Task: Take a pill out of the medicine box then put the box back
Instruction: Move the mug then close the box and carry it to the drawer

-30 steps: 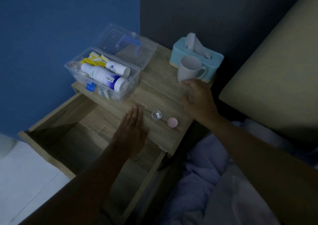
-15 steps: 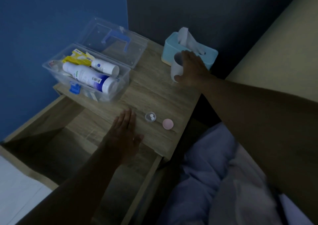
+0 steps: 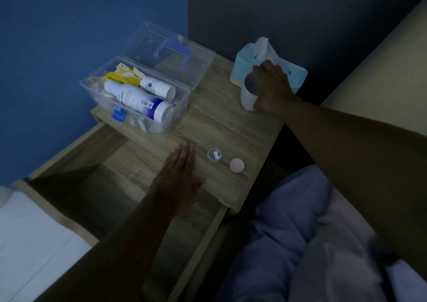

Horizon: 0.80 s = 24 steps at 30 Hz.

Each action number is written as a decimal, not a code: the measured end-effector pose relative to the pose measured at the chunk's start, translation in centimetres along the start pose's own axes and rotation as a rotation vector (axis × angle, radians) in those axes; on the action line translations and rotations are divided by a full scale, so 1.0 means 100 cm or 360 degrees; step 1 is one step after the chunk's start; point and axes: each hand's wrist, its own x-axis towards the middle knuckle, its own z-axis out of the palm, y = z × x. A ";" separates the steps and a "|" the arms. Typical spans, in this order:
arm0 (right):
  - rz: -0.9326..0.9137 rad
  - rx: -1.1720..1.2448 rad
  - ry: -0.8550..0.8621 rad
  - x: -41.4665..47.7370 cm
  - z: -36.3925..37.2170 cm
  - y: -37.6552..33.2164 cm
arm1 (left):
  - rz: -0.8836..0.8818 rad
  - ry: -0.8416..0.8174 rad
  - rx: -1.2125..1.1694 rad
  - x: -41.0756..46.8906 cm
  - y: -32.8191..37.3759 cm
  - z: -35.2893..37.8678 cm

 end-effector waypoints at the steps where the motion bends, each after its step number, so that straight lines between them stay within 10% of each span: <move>1: -0.0037 0.0040 0.0018 -0.004 -0.001 -0.002 | -0.0006 -0.0020 0.0008 0.000 0.000 -0.001; 24: -0.0360 0.0369 -0.0197 -0.085 0.007 -0.023 | -0.0062 -0.0136 0.0015 0.002 0.005 -0.008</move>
